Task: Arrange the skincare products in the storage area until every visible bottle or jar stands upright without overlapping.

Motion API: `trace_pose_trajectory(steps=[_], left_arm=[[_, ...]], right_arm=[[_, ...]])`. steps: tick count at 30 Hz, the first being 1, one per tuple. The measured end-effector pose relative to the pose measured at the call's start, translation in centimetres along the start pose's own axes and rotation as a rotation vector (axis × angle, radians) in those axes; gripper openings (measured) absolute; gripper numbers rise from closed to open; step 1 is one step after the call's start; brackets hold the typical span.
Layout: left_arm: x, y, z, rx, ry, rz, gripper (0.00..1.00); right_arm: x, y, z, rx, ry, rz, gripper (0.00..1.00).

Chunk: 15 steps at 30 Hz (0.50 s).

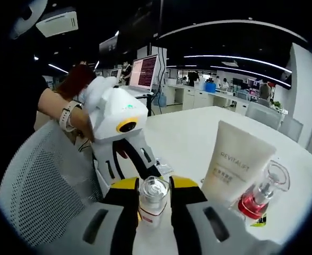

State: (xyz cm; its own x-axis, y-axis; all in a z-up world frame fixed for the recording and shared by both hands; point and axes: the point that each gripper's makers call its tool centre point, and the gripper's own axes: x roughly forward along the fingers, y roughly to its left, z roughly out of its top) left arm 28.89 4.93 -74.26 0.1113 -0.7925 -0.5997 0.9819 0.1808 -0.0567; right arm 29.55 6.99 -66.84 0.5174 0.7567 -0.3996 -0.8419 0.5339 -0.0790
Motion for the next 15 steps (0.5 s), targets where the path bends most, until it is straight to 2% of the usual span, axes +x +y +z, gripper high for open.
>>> trace_pose_trajectory(steps=[2, 6, 7, 10, 15], left_arm=[[-0.2, 0.1, -0.1, -0.009, 0.006, 0.01, 0.26], [-0.5, 0.1, -0.2, -0.014, 0.015, 0.027, 0.25], [-0.6, 0.2, -0.2, -0.014, 0.017, 0.034, 0.25], [-0.9, 0.2, -0.2, -0.023, 0.02, 0.046, 0.26], [-1.6, 0.1, -0.2, -0.032, 0.035, 0.074, 0.26]], right_arm=[[0.0, 0.1, -0.1, -0.018, 0.007, -0.001, 0.23], [0.1, 0.5, -0.7, -0.037, 0.035, 0.007, 0.31], [0.0, 0.4, -0.4, -0.061, 0.032, 0.003, 0.31], [-0.3, 0.7, 0.2, -0.047, 0.015, 0.018, 0.32], [-1.4, 0.6, 0.1, -0.05, 0.013, 0.008, 0.34]])
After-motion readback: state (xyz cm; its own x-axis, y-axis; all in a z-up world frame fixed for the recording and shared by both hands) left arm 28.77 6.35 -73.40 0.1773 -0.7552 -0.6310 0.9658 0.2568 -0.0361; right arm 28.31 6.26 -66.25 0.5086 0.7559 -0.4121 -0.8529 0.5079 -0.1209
